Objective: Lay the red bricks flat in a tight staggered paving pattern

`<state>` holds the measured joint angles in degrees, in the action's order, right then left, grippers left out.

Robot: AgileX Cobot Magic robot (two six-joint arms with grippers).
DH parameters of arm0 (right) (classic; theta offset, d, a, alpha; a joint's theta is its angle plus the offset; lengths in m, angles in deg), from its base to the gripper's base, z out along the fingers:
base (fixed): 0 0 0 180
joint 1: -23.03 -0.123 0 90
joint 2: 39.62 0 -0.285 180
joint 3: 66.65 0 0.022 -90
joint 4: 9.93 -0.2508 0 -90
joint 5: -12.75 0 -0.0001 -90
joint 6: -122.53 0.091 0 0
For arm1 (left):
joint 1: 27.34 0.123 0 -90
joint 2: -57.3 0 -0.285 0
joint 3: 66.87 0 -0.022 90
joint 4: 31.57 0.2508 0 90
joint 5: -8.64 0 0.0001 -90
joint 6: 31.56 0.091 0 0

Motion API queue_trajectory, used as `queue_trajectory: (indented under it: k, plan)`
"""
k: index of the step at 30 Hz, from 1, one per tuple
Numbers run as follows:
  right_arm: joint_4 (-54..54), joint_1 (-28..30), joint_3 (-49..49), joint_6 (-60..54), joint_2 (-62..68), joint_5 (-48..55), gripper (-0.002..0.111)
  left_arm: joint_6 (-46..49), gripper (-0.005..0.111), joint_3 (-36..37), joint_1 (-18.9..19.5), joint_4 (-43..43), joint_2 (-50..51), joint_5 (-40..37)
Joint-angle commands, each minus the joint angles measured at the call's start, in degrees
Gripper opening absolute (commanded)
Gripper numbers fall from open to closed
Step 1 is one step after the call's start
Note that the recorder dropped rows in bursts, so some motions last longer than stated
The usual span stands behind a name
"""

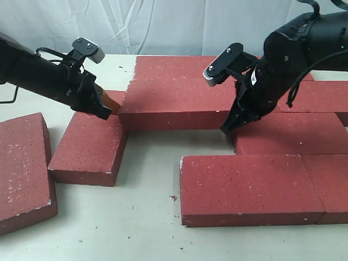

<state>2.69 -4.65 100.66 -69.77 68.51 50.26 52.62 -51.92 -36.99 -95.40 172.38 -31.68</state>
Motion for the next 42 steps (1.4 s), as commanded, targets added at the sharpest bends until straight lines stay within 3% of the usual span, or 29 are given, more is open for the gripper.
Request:
queue_trajectory:
  k: [1,5,12,21,26,29,31,35,42]
  plan:
    - [2.26,-0.31,2.3,-0.34,2.28,-7.64,-0.001,-1.36,0.0,0.11,-0.85,-0.4,-0.64,-2.64]
    - [5.92,-0.31,2.78,0.01,3.18,-9.23,-0.001,-2.44,0.0,0.11,-0.85,-0.4,-0.64,0.58]
    - [14.61,-0.31,2.78,11.55,3.21,-10.52,-0.001,-8.88,0.0,0.11,-0.76,3.74,-0.64,8.57]
    - [17.06,-0.31,2.68,10.98,3.21,-10.63,-0.001,-11.68,0.0,0.11,-0.76,6.16,-0.64,9.95]
    - [20.97,-0.31,2.68,10.89,3.3,-7.21,-0.001,-14.49,0.0,0.11,0.03,11.76,-1.49,12.98]
    - [24.92,-0.31,2.68,17.61,3.07,-7.08,-0.001,-20.42,0.0,-0.02,1.1,14.08,-4.15,12.48]
    - [21.68,-0.92,2.68,18.9,2.14,-6.87,-0.001,-21.29,0.0,-0.02,1.21,14.08,-6.44,8.97]
    - [8.17,-4.03,2.68,8.51,-1.27,-4.63,-0.001,-19.24,0.0,-0.02,-2.11,14.47,-8.69,-0.82]
    - [-19.88,-6.27,2.68,-29.57,0.11,4.56,-0.001,-18.46,0.0,-0.02,-8.82,18.66,-5.79,-0.39]
